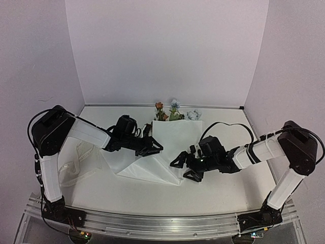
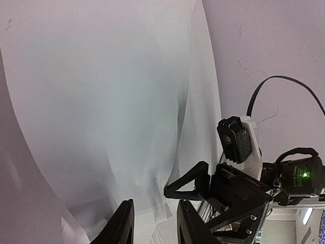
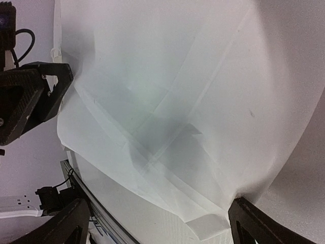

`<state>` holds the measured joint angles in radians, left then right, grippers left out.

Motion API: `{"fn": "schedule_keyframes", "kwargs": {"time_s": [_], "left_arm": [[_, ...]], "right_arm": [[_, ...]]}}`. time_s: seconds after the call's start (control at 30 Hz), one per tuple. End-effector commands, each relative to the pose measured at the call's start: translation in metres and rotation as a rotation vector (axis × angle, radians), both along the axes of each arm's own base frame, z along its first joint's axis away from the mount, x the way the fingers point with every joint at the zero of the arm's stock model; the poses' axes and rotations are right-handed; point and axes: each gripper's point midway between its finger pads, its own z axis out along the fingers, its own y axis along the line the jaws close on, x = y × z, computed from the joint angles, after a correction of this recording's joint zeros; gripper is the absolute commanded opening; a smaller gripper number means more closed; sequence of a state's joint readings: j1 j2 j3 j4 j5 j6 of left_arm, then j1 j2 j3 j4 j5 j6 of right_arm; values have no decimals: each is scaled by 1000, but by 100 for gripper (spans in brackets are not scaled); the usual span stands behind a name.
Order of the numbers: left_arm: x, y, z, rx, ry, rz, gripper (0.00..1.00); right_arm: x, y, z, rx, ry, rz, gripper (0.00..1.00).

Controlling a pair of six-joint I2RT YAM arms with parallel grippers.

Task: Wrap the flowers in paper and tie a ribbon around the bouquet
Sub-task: Press the fold line on the 2/3-folded wrapping paper.

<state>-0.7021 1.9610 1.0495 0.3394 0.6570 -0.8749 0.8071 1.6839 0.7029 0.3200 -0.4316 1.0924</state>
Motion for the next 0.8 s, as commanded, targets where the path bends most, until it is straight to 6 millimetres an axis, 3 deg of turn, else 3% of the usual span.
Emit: {"fn": "schedule_keyframes", "kwargs": {"time_s": [0.0,0.3,0.43,0.77], "left_arm": [[3,-7,-6,7,-10,-34,30],[7,8,-50,177,48,19,26],[6,11,-64,222,71,24,23],[4,19,-90,306,116,20,16]], "right_arm": [[8,2,25,66,-10,4,98],[47,4,36,116,14,-63,98],[52,6,25,101,40,-81,98],[70,-17,-10,70,91,-195,98]]}}
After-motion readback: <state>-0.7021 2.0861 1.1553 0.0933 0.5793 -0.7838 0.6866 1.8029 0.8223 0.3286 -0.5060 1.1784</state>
